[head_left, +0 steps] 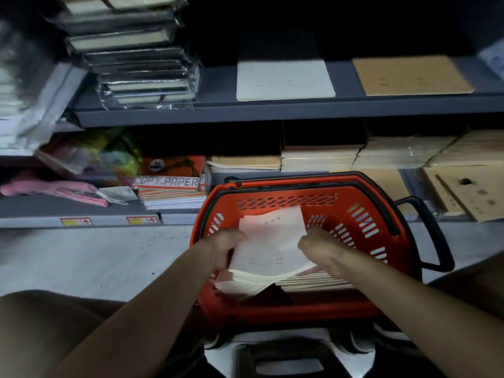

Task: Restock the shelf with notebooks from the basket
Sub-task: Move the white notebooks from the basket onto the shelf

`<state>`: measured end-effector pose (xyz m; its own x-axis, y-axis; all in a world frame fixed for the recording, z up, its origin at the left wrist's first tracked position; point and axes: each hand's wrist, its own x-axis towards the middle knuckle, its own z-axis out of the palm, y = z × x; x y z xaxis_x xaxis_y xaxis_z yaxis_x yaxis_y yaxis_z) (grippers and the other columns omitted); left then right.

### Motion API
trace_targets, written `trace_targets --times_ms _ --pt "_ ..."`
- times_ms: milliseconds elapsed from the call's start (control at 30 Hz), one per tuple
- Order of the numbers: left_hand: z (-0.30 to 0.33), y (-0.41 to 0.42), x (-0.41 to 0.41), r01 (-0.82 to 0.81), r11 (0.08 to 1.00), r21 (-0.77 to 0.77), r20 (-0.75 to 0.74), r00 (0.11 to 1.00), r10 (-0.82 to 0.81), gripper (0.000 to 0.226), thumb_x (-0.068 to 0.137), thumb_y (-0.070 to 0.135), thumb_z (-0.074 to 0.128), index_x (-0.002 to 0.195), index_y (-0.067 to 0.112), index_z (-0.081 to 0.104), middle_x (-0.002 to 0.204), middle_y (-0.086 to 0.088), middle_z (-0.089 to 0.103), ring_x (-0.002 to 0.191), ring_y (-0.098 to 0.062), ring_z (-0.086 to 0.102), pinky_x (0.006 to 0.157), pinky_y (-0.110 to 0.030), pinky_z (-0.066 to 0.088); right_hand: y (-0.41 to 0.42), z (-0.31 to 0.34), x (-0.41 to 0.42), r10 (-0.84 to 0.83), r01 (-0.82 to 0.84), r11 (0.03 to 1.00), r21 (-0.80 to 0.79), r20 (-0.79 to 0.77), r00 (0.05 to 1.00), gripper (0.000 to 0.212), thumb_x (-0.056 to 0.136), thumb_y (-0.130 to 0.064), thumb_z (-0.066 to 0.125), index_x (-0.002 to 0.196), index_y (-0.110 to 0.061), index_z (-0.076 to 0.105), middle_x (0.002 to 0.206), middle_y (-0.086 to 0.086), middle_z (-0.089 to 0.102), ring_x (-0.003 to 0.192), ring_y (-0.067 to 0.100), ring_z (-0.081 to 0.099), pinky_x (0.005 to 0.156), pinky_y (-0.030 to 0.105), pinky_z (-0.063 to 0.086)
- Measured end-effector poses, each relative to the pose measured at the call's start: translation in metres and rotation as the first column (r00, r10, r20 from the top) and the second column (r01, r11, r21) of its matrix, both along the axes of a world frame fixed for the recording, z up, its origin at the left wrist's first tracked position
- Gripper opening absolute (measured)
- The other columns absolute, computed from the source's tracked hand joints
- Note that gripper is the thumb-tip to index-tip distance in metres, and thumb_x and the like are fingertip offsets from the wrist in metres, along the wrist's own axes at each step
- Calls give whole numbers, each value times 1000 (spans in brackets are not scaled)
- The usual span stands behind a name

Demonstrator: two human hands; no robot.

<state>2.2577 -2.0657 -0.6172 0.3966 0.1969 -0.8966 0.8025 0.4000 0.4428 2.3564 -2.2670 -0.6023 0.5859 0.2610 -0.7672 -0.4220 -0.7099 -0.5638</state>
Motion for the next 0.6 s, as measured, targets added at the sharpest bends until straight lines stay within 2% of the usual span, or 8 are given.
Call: trace_targets --times_ms 100,200,300,367,433,467,533,600 --pt "5 -8 -10 50 997 -59 1 999 -50 22 107 25 51 107 12 69 82 -8 79 70 -22 76 72 -39 62 -10 18 -7 -37 37 996 82 -4 999 41 94 -5 41 131 -13 58 145 4 45 116 35 56 61 46 64" --pt "15 -24 -17 -4 999 48 35 999 3 21 110 19 45 115 13 64 92 -10 77 76 -24 74 62 -36 61 -19 34 -17 -94 93 990 109 8 996 29 98 0 40 117 -11 59 136 10 49 109 32 58 55 39 63" --pt "24 -36 -18 -26 982 187 83 997 10 27 105 8 47 124 9 65 116 -16 72 100 -35 71 83 -49 61 -27 48 -26 -105 105 986 134 -4 994 31 99 1 40 121 -10 59 141 14 52 113 35 60 57 39 63" --pt "31 -41 -19 -7 972 235 84 996 -13 30 102 7 48 127 10 65 123 -18 69 110 -38 68 95 -58 56 -33 64 -34 -102 99 986 132 16 995 27 102 0 39 120 -8 58 138 12 53 104 29 60 49 29 59" --pt "43 -47 -20 -3 963 268 89 996 -22 30 103 5 45 125 9 64 125 -20 67 114 -38 66 100 -58 52 -41 72 -37 -106 97 988 117 77 991 28 103 -2 39 125 -8 55 129 9 55 94 23 59 42 21 52" --pt "50 -50 -22 -1 962 272 106 994 -28 28 104 4 42 122 7 64 123 -18 66 112 -36 65 102 -57 52 -45 75 -38 -95 82 990 113 122 988 28 102 -4 40 124 -8 56 126 8 58 95 23 61 48 22 55" --pt "69 -56 -24 11 955 295 153 986 -59 24 105 2 41 116 8 62 107 -14 63 105 -30 58 105 -49 51 -54 77 -39 -69 46 992 118 196 978 31 94 -10 46 121 -9 61 122 9 67 103 29 66 77 40 64" --pt "85 -60 -27 -37 942 335 193 981 -30 28 104 4 46 129 4 59 92 -6 58 102 -27 54 98 -40 51 -60 88 -40 -66 30 987 156 226 972 23 94 -12 49 112 -12 64 115 12 70 103 32 69 93 53 60"
